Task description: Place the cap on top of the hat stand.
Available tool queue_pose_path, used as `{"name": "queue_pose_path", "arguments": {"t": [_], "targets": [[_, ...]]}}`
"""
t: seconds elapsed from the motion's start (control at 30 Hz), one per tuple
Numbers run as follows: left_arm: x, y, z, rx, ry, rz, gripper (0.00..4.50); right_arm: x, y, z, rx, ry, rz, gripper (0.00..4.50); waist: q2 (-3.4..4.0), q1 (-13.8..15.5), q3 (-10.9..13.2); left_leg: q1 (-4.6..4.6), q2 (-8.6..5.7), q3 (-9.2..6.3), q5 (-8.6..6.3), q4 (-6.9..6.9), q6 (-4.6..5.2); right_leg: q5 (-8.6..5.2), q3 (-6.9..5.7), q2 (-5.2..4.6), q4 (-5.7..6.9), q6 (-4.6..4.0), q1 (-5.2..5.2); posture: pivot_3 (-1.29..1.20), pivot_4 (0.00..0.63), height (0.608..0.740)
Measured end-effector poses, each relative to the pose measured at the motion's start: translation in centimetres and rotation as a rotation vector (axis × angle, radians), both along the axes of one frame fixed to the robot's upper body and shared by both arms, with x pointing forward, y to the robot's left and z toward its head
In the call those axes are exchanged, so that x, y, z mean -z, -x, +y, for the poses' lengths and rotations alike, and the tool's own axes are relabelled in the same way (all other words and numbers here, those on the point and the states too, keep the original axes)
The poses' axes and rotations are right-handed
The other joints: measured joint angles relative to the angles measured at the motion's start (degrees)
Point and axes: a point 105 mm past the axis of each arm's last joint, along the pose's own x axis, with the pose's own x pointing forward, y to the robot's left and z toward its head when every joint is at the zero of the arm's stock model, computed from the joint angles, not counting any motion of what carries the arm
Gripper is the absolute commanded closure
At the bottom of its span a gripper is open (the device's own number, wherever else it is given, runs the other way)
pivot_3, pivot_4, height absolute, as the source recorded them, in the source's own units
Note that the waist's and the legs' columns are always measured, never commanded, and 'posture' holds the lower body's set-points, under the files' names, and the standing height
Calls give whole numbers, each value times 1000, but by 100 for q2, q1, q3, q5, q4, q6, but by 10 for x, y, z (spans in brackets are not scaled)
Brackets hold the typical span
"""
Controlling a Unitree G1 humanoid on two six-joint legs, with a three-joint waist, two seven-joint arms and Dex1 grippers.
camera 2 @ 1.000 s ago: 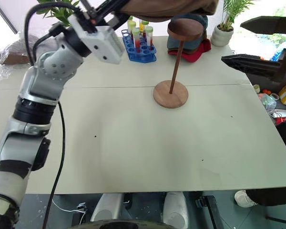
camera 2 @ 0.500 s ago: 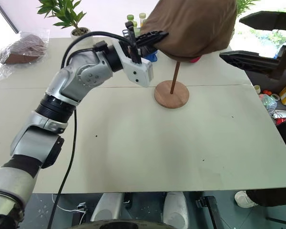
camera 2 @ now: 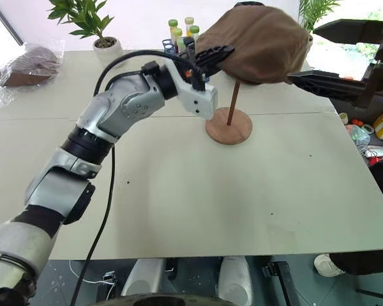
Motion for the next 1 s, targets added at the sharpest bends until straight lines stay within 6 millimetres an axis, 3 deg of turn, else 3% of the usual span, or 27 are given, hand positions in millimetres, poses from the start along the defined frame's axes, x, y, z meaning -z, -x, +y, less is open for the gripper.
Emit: {"name": "queue_pose_path", "arguments": {"t": [0.1,0.23,0.3,0.6,0.83,1.0], "targets": [[7,2,5,-6,-19,24,2811,1,0,1,-2,4,-1,0,0,14,0,-2,-1,0,0,6,0,1,0,-1,-1,0,2,0,150,728],[4,7,5,6,-13,36,727,1,-1,1,-3,11,-10,0,0,6,0,-1,-1,0,0,6,0,1,1,-1,-1,0,2,0,150,728],[1,7,6,6,-1,43,40,3,-2,2,-6,17,-11,0,0,1,0,0,0,-1,0,5,0,1,1,0,0,0,2,0,150,728],[-10,12,29,25,91,181,40,18,-9,0,15,60,9,0,0,-4,0,1,0,0,0,6,0,2,2,0,2,2,2,0,150,728],[-42,14,76,69,230,392,40,30,-7,6,8,124,7,0,1,-11,0,3,1,0,0,6,0,1,2,2,3,2,2,0,150,728],[-58,31,100,176,250,600,40,36,-7,8,-3,133,16,0,0,-2,0,4,0,0,0,8,0,1,2,2,2,2,6,0,150,728]]}}
